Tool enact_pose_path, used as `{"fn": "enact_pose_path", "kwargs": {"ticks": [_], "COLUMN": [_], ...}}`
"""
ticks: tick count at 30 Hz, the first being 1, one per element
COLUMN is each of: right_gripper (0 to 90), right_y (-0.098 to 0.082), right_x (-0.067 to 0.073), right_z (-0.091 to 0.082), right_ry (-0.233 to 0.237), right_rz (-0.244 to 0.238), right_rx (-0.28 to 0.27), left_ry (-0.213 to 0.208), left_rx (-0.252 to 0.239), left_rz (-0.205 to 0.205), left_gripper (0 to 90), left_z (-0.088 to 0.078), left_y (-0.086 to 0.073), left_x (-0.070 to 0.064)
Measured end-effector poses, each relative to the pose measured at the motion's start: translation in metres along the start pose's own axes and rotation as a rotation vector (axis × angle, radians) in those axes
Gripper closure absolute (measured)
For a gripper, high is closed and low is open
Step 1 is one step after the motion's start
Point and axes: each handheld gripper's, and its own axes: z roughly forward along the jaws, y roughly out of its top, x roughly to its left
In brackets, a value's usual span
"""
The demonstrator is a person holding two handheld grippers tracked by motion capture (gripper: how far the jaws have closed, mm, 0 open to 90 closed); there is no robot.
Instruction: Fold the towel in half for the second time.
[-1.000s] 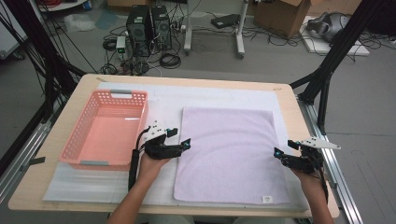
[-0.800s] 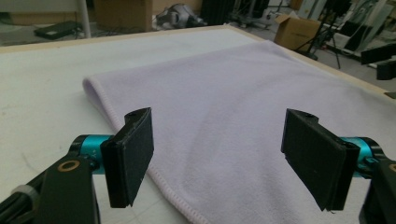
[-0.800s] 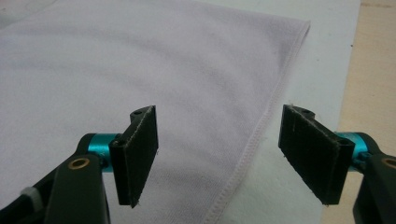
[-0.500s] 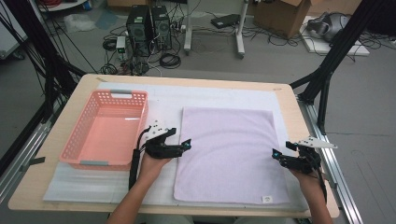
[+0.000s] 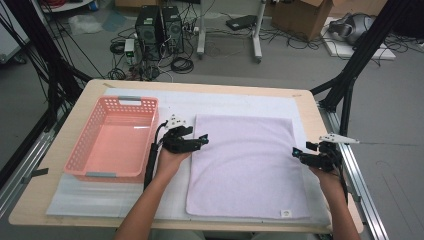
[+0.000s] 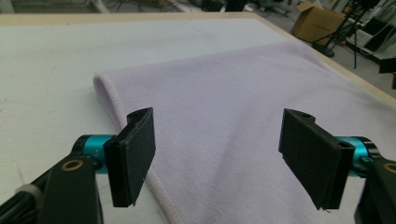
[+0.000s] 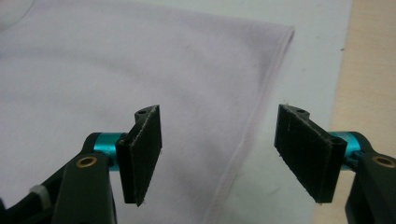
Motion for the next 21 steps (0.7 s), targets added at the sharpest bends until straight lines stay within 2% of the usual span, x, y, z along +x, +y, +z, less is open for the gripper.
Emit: {"fn": "enact_pose_path", "kwargs": {"ticks": [2, 5, 6, 8, 10, 12, 14, 17, 18, 19, 20, 21], "right_gripper": [32.4, 34.1, 35.3, 37.6, 40.1, 42.9, 45.4, 47.1, 48.9, 50.1, 54.2, 60.2], "right_y": [0.006, 0.015, 0.018, 0.022, 0.023, 0.023, 0.023, 0.022, 0.021, 0.020, 0.020, 0.021], "right_x": [-0.006, -0.012, -0.013, -0.015, -0.016, -0.017, -0.017, -0.018, -0.019, -0.019, -0.020, -0.020], "right_z": [0.004, 0.014, 0.018, 0.026, 0.036, 0.045, 0.051, 0.059, 0.062, 0.064, 0.064, 0.064], "right_ry": [-0.007, -0.020, -0.022, -0.034, -0.050, -0.069, -0.087, -0.099, -0.108, -0.108, -0.112, -0.108], "right_rz": [0.016, 0.013, 0.012, 0.017, 0.031, 0.034, 0.037, 0.059, 0.062, 0.068, 0.072, 0.075], "right_rx": [0.002, 0.032, 0.043, 0.060, 0.082, 0.102, 0.105, 0.141, 0.157, 0.161, 0.155, 0.153], "left_ry": [0.031, 0.087, 0.101, 0.114, 0.114, 0.133, 0.120, 0.152, 0.173, 0.194, 0.207, 0.214], "left_rx": [0.023, 0.049, 0.057, 0.076, 0.090, 0.116, 0.128, 0.181, 0.204, 0.207, 0.210, 0.201], "left_rz": [0.004, -0.008, -0.024, -0.034, -0.058, -0.083, -0.090, -0.005, 0.032, 0.062, 0.081, 0.067], "left_gripper": [28.6, 29.7, 30.3, 30.8, 32.5, 33.1, 35.8, 37.4, 37.2, 40.7, 44.5, 48.5], "left_z": [0.008, 0.019, 0.024, 0.031, 0.037, 0.043, 0.045, 0.054, 0.056, 0.058, 0.059, 0.059], "left_y": [0.002, 0.004, 0.004, 0.004, 0.000, -0.003, -0.001, 0.005, 0.007, 0.007, 0.007, 0.007], "left_x": [0.005, 0.014, 0.016, 0.020, 0.024, 0.027, 0.029, 0.022, 0.019, 0.016, 0.016, 0.016]}}
